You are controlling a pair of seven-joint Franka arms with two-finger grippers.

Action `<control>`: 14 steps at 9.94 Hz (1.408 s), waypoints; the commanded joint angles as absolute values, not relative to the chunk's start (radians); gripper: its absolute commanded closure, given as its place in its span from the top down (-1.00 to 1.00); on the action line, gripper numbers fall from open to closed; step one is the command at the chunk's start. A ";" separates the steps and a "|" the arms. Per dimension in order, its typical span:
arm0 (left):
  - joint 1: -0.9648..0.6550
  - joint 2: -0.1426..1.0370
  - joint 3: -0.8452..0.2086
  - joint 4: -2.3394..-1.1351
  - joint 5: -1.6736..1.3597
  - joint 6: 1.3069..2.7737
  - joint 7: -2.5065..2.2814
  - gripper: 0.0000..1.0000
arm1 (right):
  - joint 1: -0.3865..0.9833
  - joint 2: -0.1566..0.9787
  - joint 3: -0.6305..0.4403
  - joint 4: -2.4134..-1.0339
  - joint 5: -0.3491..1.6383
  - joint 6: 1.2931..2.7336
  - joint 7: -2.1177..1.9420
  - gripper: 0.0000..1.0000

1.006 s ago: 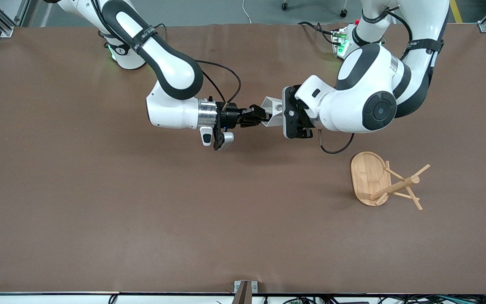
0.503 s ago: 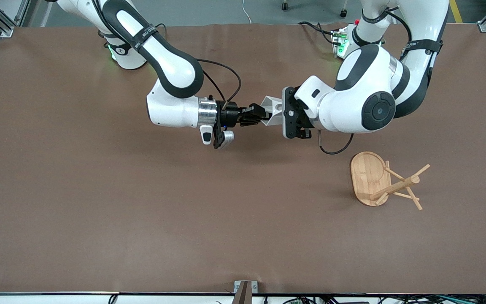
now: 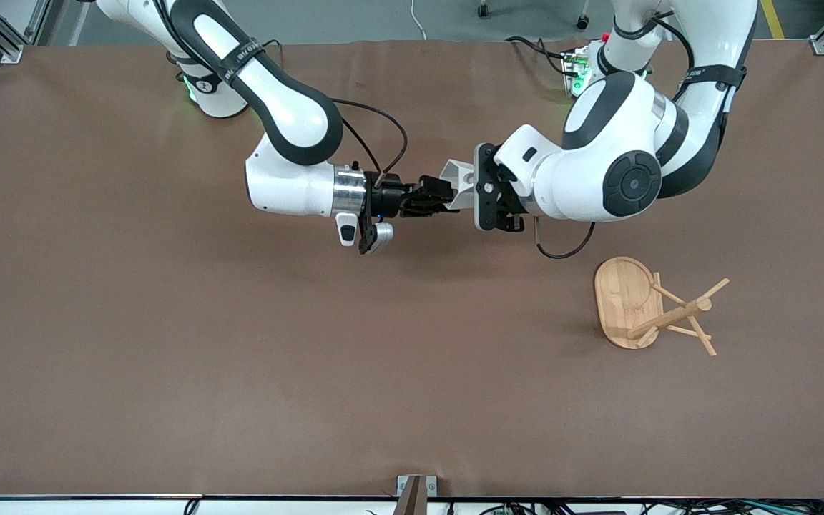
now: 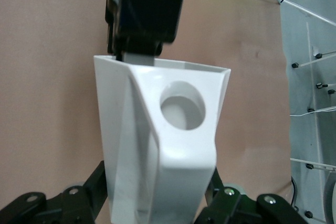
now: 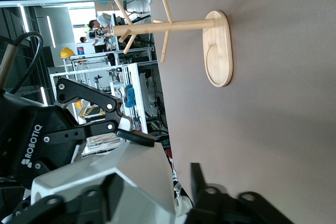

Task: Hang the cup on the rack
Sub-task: 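Open the right gripper and withdraw while the left gripper carries the cup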

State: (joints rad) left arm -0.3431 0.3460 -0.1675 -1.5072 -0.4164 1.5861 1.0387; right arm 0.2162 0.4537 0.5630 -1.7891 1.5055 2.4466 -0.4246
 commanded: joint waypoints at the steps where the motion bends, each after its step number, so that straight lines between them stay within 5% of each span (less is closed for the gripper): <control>1: -0.305 0.301 -0.169 -1.554 -0.346 1.605 1.040 -0.99 | 0.143 0.388 0.575 -1.889 1.525 2.441 -0.443 1.00; 6: -0.151 0.235 -0.170 -1.620 -0.183 1.661 0.814 -0.92 | -0.024 0.301 0.555 -1.986 1.455 2.434 -0.436 1.00; 8: -0.112 0.200 -0.167 -1.724 -0.161 1.753 0.671 -0.99 | -0.098 0.308 0.505 -1.988 1.233 2.386 -0.434 1.00; 14: -0.064 0.230 -0.166 -1.818 -0.161 1.925 0.477 -0.99 | -0.094 0.252 0.135 -1.950 0.481 2.214 -0.391 1.00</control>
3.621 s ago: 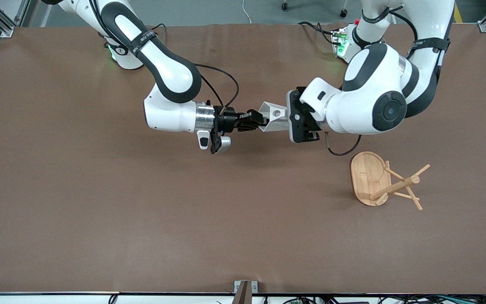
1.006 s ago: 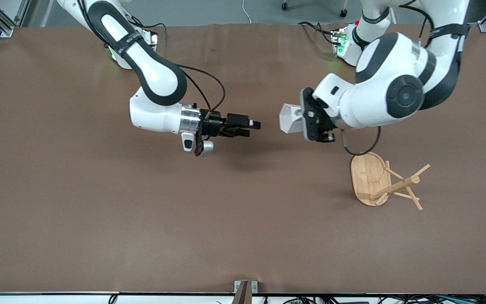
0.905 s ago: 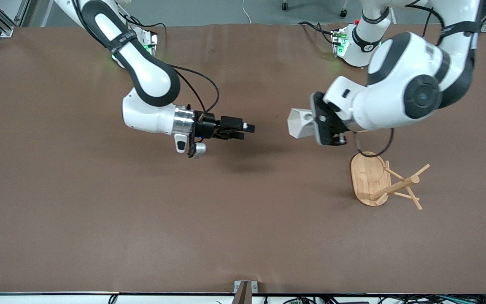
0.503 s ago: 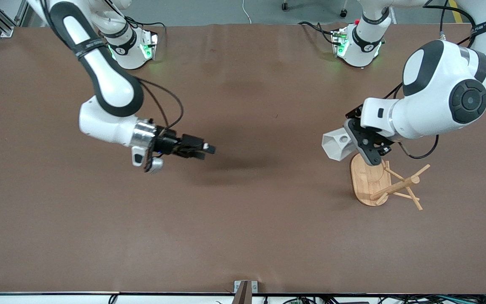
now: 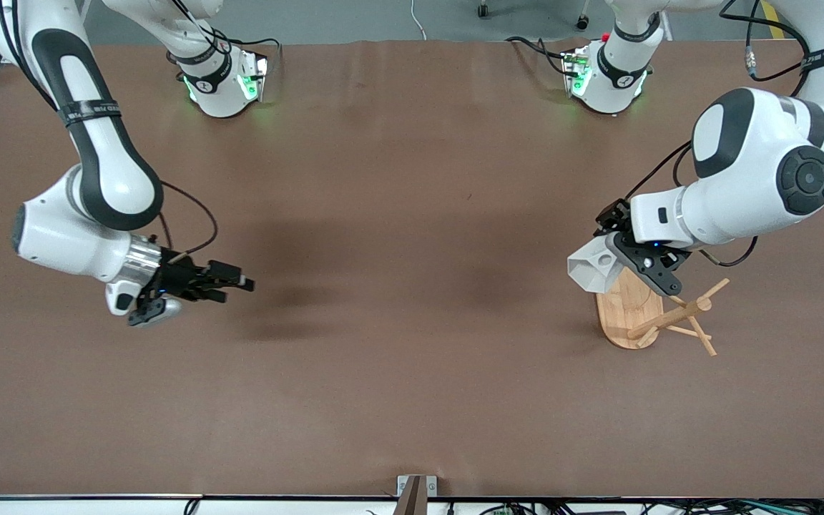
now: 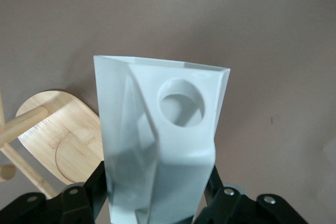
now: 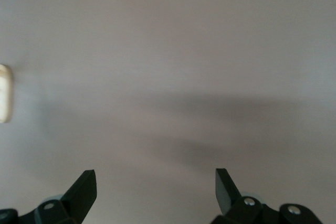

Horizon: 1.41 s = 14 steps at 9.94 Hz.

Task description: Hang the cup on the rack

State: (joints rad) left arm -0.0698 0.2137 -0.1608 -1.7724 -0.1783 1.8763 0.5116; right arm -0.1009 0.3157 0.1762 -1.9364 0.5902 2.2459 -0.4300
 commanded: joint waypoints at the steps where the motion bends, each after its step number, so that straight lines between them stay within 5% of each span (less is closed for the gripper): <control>1: -0.066 0.245 -0.160 -1.815 -0.163 1.946 0.456 -0.99 | -0.095 0.233 0.099 -1.890 0.413 2.118 -0.358 1.00; 5: -0.046 0.278 -0.115 -1.789 -0.182 1.959 0.417 -0.99 | -0.092 0.157 0.061 -1.691 0.097 1.850 0.098 1.00; 7: -0.026 0.281 -0.103 -1.779 -0.228 1.956 0.429 -0.99 | -0.100 0.068 0.046 -1.686 0.049 1.823 0.097 1.00; 10: -0.002 0.285 -0.100 -1.786 -0.274 1.948 0.451 -0.99 | -0.060 0.002 -0.051 -1.562 0.058 1.578 0.101 1.00; 14: 0.012 0.281 -0.051 -1.802 -0.382 1.922 0.541 -0.98 | -0.101 0.005 -0.051 -1.425 0.046 1.445 0.083 1.00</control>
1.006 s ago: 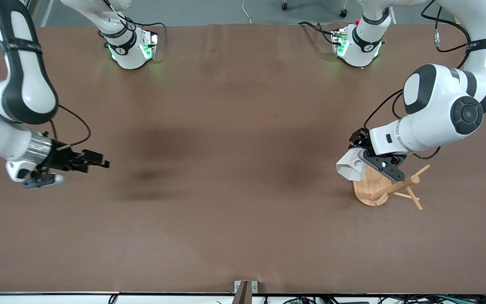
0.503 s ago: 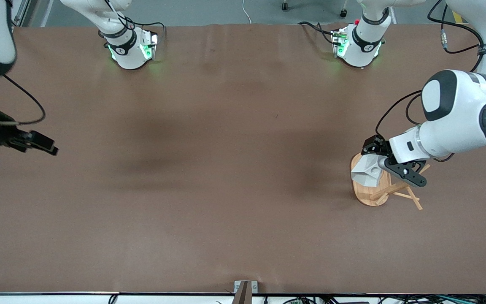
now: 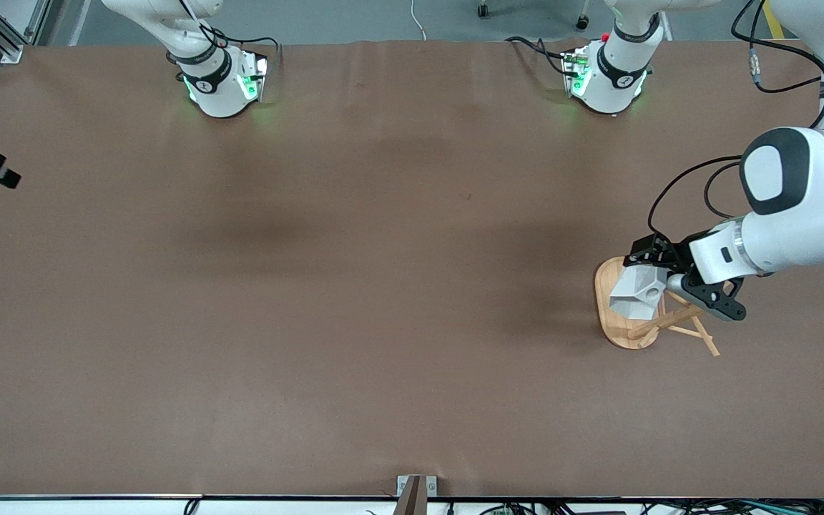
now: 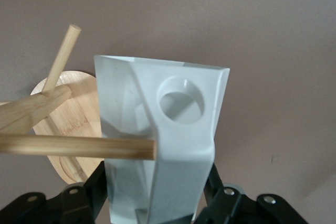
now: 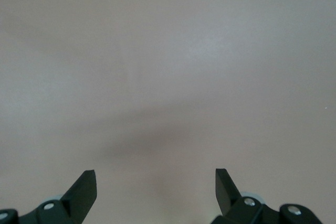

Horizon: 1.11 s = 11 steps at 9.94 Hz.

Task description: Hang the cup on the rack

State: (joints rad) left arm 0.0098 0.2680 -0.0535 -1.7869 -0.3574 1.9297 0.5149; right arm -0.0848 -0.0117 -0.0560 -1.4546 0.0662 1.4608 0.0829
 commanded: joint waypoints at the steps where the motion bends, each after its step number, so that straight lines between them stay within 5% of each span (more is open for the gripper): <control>1: 0.014 0.281 -0.049 -1.805 -0.383 1.922 0.551 -0.98 | -0.101 0.003 -0.051 -1.433 0.041 1.436 0.078 1.00; 11: 0.014 0.377 0.058 -1.792 -0.638 1.893 0.719 -0.95 | -0.107 0.014 -0.055 -1.425 0.025 1.439 0.064 1.00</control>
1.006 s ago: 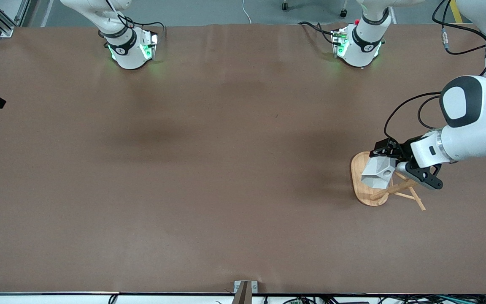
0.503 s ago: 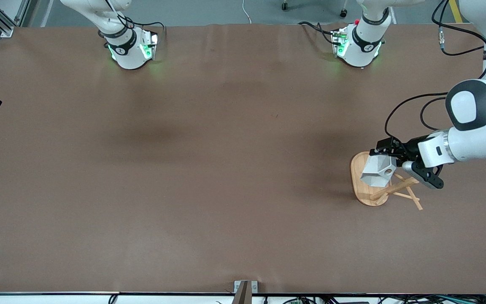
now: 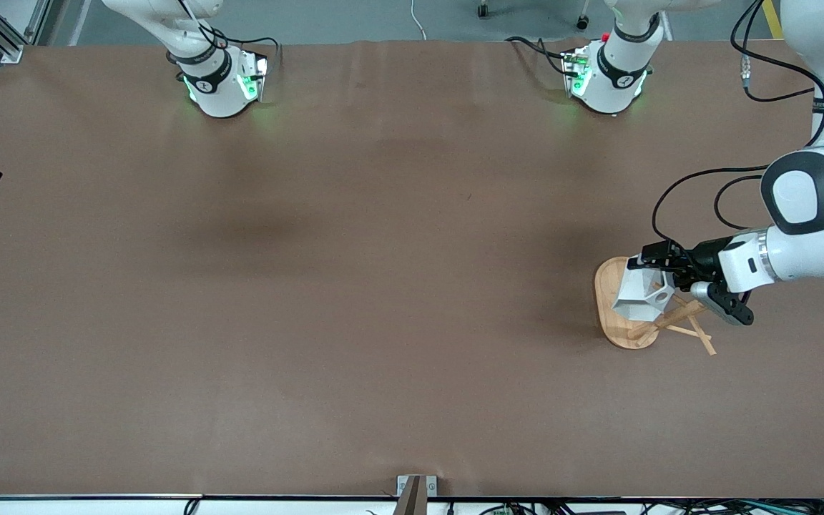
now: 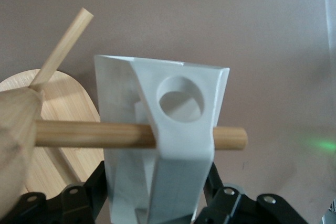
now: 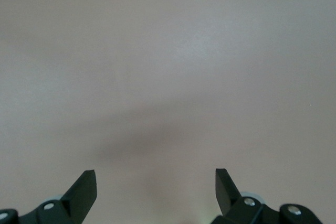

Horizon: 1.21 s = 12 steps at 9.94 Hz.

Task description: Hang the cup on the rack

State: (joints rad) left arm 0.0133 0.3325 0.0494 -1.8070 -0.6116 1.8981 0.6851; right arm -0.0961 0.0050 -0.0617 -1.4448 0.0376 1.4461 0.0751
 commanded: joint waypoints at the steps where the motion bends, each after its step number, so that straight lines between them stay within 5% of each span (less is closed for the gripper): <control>1: 0.014 0.379 0.066 -1.792 -0.638 1.893 0.727 -0.95 | -0.109 0.014 -0.055 -1.427 0.025 1.440 0.060 1.00; 4: 0.012 0.380 0.118 -1.793 -0.664 1.835 0.747 -0.83 | -0.109 0.014 -0.057 -1.427 0.023 1.440 0.040 1.00; 5: 0.009 0.387 0.120 -1.789 -0.664 1.832 0.744 -0.31 | -0.109 0.014 -0.057 -1.427 0.023 1.440 0.040 1.00; 6: 0.008 0.385 0.118 -1.789 -0.669 1.832 0.732 0.96 | -0.110 0.014 -0.057 -1.427 0.023 1.440 0.040 1.00; 12: 0.009 0.328 0.155 -1.756 -0.617 1.700 0.629 1.00 | -0.109 0.014 -0.071 -1.431 0.026 1.439 0.038 1.00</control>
